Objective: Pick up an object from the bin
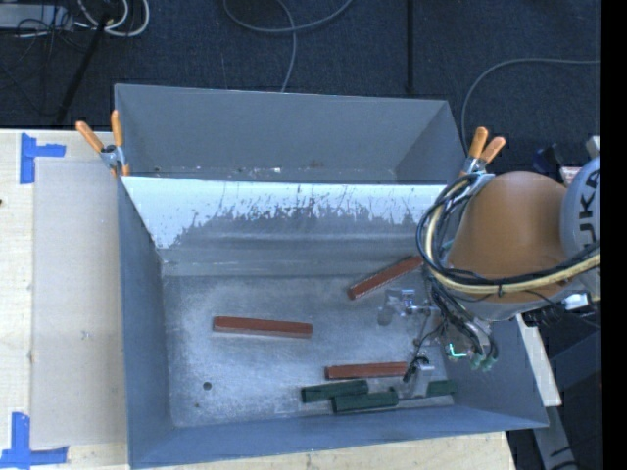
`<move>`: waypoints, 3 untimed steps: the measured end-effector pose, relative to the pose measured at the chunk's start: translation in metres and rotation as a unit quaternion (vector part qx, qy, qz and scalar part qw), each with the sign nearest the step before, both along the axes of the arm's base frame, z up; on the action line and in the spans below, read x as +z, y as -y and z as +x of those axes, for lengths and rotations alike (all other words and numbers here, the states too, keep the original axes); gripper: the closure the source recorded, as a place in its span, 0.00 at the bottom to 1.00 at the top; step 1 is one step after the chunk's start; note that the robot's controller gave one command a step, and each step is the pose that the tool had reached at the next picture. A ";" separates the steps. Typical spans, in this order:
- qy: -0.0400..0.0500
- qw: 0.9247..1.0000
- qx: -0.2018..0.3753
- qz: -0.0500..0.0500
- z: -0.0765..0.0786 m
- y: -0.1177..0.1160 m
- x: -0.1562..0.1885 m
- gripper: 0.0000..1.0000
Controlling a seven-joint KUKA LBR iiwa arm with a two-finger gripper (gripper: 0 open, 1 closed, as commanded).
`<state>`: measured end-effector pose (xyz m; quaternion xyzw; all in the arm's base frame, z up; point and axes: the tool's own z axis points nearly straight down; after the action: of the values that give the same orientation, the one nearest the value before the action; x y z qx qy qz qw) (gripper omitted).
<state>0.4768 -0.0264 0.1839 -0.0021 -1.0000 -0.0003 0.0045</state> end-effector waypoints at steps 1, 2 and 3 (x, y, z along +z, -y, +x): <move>0.003 0.999 0.034 0.000 0.008 -0.004 -0.117 0.00; 0.004 0.999 0.034 0.000 0.008 -0.004 -0.116 0.00; 0.004 0.999 0.035 0.000 0.008 -0.004 -0.116 0.00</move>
Offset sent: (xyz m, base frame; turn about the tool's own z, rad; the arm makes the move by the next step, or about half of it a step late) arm 0.0081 0.0035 -0.1139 -0.0703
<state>0.4848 -0.0221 0.0676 0.0326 -0.9995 -0.0001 0.0006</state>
